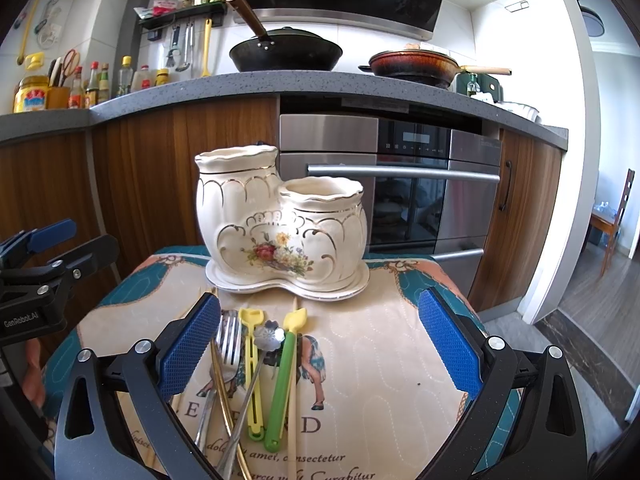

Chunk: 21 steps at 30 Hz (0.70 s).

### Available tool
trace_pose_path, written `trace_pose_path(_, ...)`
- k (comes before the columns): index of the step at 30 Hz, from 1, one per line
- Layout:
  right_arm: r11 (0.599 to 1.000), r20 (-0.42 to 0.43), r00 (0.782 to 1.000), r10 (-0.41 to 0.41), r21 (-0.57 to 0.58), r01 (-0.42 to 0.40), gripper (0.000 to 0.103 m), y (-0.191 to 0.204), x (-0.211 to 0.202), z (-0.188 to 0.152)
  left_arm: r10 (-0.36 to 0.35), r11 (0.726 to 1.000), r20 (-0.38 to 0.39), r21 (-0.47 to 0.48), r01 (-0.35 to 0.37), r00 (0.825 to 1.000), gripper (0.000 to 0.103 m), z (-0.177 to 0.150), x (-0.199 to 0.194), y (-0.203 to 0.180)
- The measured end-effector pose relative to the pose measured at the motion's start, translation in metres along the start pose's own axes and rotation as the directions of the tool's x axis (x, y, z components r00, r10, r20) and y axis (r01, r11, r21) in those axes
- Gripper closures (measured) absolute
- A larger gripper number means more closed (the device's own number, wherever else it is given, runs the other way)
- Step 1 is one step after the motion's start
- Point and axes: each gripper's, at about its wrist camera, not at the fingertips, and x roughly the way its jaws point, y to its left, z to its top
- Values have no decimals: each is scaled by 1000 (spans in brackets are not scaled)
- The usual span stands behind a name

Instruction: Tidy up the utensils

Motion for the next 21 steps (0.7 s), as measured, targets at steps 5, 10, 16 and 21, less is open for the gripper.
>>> trace_pose_path(5, 1000, -1, 1000, 0, -1, 0, 5, 0, 0, 1, 0, 1000, 0, 1, 0, 1000, 5, 0, 0, 0)
trace_pose_path(10, 1000, -3, 1000, 0, -1, 0, 5, 0, 1, 0, 1, 1000, 0, 1, -1, 1000, 5, 0, 0, 0)
trace_pose_path(16, 1000, -4, 1000, 1, -1, -1, 5, -1, 1, 2, -2, 1000, -2, 1, 2, 1000, 5, 0, 0, 0)
trace_pose_path(21, 1000, -5, 1000, 1, 0, -1, 5, -1, 1, 3, -2, 1000, -2, 1, 2, 1000, 5, 0, 0, 0)
